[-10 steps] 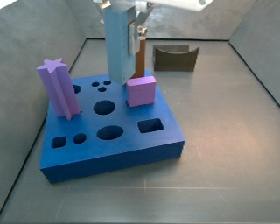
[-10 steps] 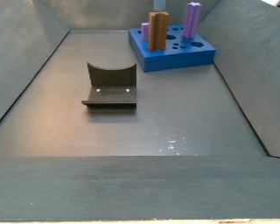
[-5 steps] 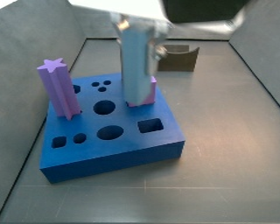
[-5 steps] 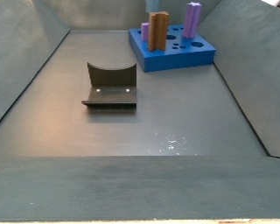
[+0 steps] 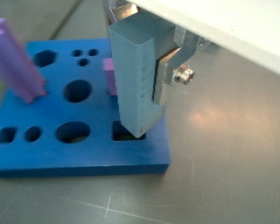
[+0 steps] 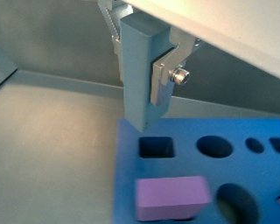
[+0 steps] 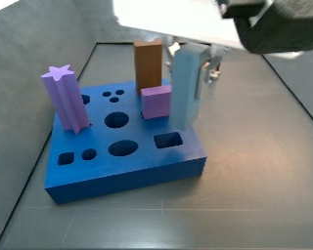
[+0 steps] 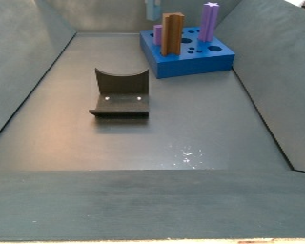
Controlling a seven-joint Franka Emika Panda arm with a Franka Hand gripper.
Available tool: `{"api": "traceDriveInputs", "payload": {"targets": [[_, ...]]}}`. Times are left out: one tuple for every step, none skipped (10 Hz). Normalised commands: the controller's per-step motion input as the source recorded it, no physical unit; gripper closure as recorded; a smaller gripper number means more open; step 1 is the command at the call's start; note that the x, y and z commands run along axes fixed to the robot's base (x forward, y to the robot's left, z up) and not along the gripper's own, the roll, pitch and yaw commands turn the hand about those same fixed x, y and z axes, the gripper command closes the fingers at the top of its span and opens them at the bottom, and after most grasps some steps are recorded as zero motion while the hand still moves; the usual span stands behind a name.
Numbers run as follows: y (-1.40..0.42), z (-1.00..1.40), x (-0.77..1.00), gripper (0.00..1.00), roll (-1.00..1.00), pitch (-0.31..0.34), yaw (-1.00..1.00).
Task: Pick up the rectangle object. Move to above the board. Insert the rectangle object.
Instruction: Insert the rectangle object.
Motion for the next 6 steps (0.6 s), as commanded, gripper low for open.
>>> {"api": "traceDriveInputs", "payload": {"targets": [[0.0, -0.26, 0.0, 1.0, 0.0, -0.069, -1.0], [0.0, -0.26, 0.0, 1.0, 0.0, -0.06, -1.0], [0.0, -0.28, 0.0, 1.0, 0.0, -0.066, -1.0], [-0.02, 0.0, 0.18, 1.0, 0.0, 0.0, -0.14], [0.0, 0.0, 0.0, 1.0, 0.0, 0.0, 0.02], [0.0, -0.27, 0.16, 1.0, 0.28, 0.043, -0.75]]}}
